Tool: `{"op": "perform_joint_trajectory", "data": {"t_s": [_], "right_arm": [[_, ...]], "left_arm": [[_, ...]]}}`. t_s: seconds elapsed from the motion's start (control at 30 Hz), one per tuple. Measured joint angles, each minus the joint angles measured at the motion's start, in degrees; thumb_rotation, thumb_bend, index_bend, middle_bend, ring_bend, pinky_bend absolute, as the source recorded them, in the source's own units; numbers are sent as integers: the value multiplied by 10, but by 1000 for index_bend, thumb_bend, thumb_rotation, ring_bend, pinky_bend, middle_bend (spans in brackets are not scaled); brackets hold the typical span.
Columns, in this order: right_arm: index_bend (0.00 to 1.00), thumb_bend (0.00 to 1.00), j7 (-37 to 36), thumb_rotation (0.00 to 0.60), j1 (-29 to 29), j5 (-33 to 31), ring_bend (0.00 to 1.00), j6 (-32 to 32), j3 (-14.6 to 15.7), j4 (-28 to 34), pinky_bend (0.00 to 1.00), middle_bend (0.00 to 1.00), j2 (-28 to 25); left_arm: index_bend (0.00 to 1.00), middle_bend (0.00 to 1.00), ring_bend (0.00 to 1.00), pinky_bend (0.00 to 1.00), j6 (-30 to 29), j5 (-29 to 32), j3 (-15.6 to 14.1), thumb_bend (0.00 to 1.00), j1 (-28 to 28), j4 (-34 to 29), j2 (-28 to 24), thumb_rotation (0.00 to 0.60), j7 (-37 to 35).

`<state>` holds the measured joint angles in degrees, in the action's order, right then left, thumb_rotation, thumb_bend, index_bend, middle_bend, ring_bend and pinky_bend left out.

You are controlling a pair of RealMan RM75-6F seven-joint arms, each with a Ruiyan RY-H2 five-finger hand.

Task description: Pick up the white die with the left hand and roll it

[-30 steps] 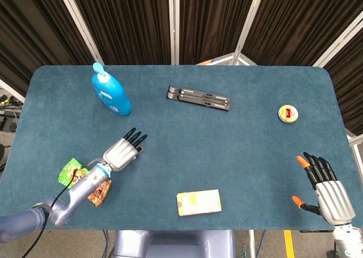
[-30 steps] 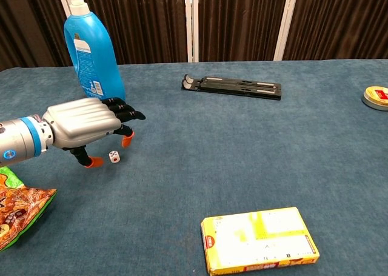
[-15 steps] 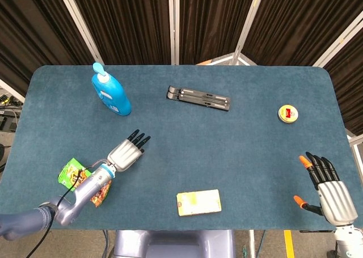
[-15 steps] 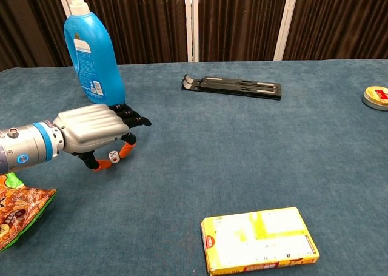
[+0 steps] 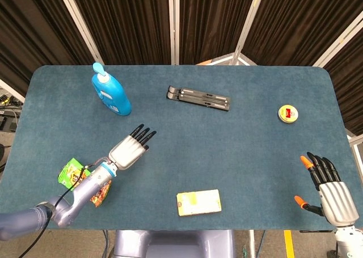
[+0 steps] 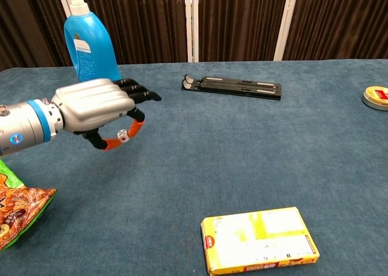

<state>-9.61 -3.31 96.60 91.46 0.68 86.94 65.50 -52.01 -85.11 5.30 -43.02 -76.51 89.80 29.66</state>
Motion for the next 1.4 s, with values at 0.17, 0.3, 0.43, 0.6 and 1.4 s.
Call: {"op": "perform_joint_trajectory", "data": {"t_s": [0.17,0.3,0.43,0.6,1.4], "right_arm": [[0,80,-1,600,0,0,0,0,-1,1,0,0,0],[0,80,-3,600,0,0,0,0,-1,1,0,0,-2],[0,80,-1,600,1,0,0,0,0,1,0,0,-2],[0,80,3,600,1,1,0,-2,1,2,0,0,-1],[0,80,20,600,-3,6,0,-13,4,2,0,0,9]], "left_arm": [[491,0,0,0,-9,8,20,406,-11,-36,-8,600,20],[350,0,0,0,-20,13,33,395,-18,-64,-12,600,33],[270,0,0,0,-37,14,46,387,-21,-104,-25,600,41],[246,0,0,0,-59,19,47,386,-14,-133,-53,600,42],[0,0,0,0,-425,-40,-83,239,291,-198,-176,600,-66]]}}
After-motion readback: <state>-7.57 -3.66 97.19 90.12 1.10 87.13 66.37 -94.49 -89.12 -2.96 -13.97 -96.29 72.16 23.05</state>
